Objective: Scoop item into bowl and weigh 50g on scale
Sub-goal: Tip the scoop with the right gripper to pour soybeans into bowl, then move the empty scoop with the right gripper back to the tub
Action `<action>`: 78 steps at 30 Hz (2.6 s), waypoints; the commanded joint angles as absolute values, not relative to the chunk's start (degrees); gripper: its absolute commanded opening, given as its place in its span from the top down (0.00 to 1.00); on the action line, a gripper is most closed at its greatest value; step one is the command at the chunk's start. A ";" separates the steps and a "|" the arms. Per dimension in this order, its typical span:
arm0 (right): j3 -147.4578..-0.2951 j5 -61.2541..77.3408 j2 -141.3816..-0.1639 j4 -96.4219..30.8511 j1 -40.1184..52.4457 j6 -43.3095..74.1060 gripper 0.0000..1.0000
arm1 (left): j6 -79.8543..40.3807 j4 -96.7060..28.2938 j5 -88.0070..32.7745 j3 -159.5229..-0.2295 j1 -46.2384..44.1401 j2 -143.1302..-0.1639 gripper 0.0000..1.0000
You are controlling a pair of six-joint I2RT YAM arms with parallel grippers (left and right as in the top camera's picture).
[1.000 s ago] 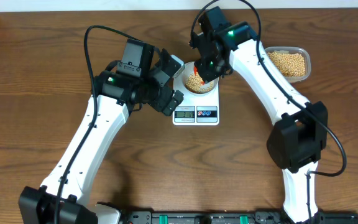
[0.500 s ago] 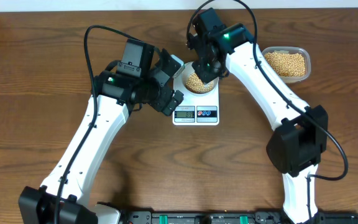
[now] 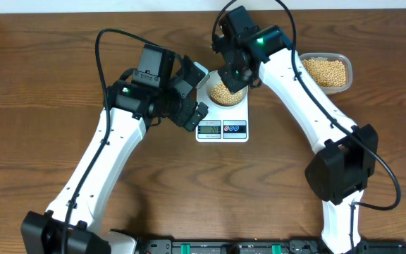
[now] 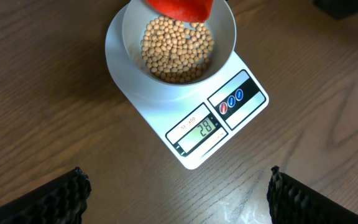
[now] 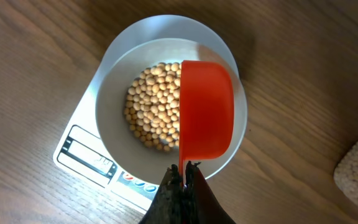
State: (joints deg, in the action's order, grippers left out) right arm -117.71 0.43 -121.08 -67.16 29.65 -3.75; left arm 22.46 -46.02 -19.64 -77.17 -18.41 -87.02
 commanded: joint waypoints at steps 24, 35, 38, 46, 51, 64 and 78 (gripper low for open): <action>-118.50 28.86 -113.08 -66.92 21.06 -4.43 0.99 | 22.15 -45.93 -20.53 -76.71 -18.33 -87.68 0.07; -118.50 43.20 -110.48 -65.80 6.20 -5.21 0.99 | 22.15 -45.93 -20.53 -76.71 -18.33 -87.68 0.07; -118.50 44.62 -110.48 -66.52 2.66 -5.10 0.99 | 22.15 -45.93 -20.53 -76.71 -18.33 -87.68 0.07; -118.50 44.38 -110.48 -67.68 -2.35 -4.80 0.99 | 22.15 -45.93 -20.53 -76.71 -18.33 -87.68 0.07; -118.50 35.16 -110.48 -70.17 -2.55 -4.73 0.99 | 22.15 -45.93 -20.53 -76.71 -18.33 -87.68 0.07; -118.50 14.48 -110.48 -70.15 -2.55 2.39 0.99 | 22.15 -45.93 -20.53 -76.71 -18.33 -87.68 0.07; -118.34 -5.85 -112.71 -75.90 -2.17 8.88 0.99 | 22.15 -45.93 -20.53 -76.71 -18.33 -87.68 0.07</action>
State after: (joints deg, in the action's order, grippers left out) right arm -117.71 1.26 -110.96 -74.30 -2.46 5.65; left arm 22.48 -46.02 -19.64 -77.17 -18.41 -87.02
